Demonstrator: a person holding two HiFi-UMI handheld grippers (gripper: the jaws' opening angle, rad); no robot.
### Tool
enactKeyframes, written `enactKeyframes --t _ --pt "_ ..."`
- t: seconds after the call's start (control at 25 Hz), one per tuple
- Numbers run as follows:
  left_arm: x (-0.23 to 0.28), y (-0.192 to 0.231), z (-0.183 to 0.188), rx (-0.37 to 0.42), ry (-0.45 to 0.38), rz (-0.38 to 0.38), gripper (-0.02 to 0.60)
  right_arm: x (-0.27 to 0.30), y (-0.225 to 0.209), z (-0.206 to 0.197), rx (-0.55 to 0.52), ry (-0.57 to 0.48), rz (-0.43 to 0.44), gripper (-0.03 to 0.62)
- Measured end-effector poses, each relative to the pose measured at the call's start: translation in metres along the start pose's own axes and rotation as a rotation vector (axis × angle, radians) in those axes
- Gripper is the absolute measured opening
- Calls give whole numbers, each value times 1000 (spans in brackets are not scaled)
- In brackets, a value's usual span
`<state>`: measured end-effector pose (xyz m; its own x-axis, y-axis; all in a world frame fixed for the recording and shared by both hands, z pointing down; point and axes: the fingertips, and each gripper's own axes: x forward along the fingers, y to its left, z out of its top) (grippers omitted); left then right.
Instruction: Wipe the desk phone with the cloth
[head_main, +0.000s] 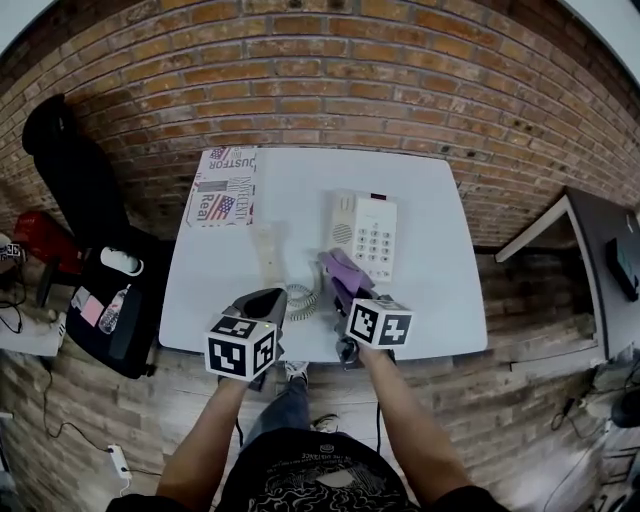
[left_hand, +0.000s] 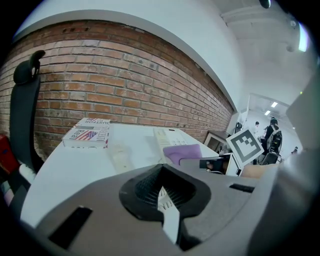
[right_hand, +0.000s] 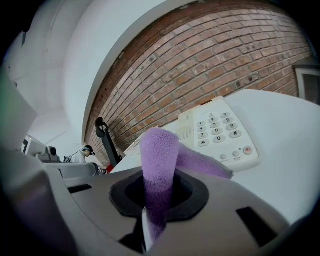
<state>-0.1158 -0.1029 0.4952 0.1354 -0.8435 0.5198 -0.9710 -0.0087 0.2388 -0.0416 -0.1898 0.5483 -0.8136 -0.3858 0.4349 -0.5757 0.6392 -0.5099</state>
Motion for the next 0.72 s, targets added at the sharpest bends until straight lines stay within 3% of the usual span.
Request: enactKeyframes --t 0.44,0.72 --pt "-8 22 -2 -18 -1 39 6 25 29 0 16 3 75 44" --pt "5 20 15 -5 -14 26 6 11 36 34 -32 -48 96 44"
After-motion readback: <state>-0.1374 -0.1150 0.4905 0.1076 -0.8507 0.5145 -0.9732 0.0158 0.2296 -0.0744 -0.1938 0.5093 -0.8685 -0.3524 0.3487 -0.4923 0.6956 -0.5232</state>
